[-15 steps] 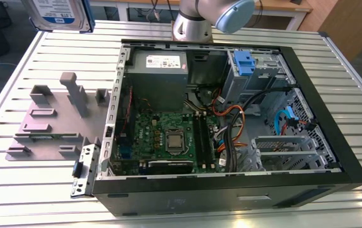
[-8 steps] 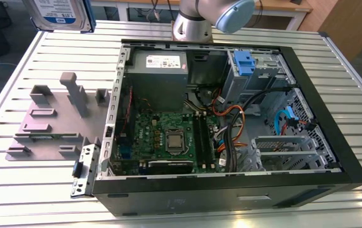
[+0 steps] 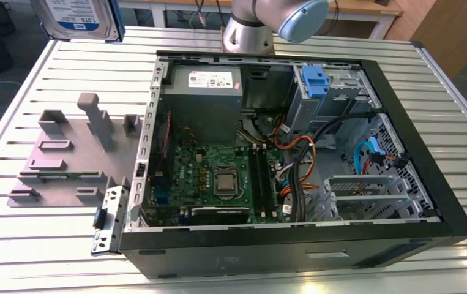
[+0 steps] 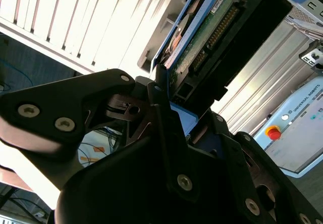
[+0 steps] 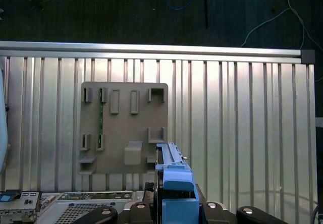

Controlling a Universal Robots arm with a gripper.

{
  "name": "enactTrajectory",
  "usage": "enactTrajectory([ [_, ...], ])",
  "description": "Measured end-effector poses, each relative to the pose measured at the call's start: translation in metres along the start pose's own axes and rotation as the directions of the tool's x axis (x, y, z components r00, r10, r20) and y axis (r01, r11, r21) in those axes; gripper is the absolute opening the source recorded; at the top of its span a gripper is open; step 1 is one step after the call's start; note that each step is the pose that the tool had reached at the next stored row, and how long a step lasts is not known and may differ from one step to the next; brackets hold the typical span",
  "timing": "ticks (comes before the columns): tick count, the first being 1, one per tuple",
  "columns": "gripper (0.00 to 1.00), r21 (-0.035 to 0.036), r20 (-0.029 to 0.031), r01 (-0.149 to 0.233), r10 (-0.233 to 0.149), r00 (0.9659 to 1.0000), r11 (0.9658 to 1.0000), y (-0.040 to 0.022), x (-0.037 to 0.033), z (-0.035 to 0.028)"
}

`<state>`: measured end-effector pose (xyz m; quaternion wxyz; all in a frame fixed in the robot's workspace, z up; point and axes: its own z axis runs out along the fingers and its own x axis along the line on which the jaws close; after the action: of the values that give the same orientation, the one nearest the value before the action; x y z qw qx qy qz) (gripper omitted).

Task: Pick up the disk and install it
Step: 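Pick up the disk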

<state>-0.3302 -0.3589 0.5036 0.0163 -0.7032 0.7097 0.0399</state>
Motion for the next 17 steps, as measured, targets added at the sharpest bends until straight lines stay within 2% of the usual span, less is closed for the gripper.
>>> enactTrajectory([
  [17,0.37,0.0,0.0,0.0,0.0,1.0,1.0,-0.0045,-0.0001,-0.0001],
])
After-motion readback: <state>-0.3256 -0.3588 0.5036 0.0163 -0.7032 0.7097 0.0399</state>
